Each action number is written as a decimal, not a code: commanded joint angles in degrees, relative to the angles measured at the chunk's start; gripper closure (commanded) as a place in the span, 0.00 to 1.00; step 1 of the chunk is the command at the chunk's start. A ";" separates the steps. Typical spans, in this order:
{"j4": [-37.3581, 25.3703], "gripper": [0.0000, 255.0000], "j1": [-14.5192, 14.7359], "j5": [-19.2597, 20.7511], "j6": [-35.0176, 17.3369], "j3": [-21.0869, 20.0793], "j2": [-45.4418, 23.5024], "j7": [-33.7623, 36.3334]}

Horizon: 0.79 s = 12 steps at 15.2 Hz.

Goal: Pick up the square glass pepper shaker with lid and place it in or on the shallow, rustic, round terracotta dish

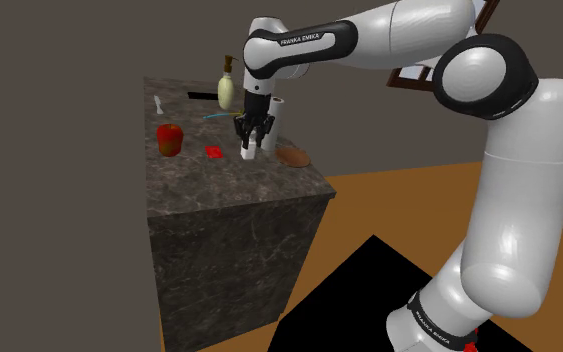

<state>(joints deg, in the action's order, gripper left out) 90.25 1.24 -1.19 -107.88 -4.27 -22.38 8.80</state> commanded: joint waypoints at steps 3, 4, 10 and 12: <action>-1.90 1.00 -0.02 -0.04 2.80 -0.02 0.87 0.08; -2.48 1.00 -0.02 -0.04 3.51 -0.03 1.01 0.10; -2.09 1.00 -3.28 -0.27 4.65 1.52 2.36 -4.64; -1.99 1.00 -4.90 -0.35 4.92 2.31 2.65 -7.03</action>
<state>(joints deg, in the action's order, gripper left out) 87.38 -2.60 -1.45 -102.83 -2.46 -20.44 3.37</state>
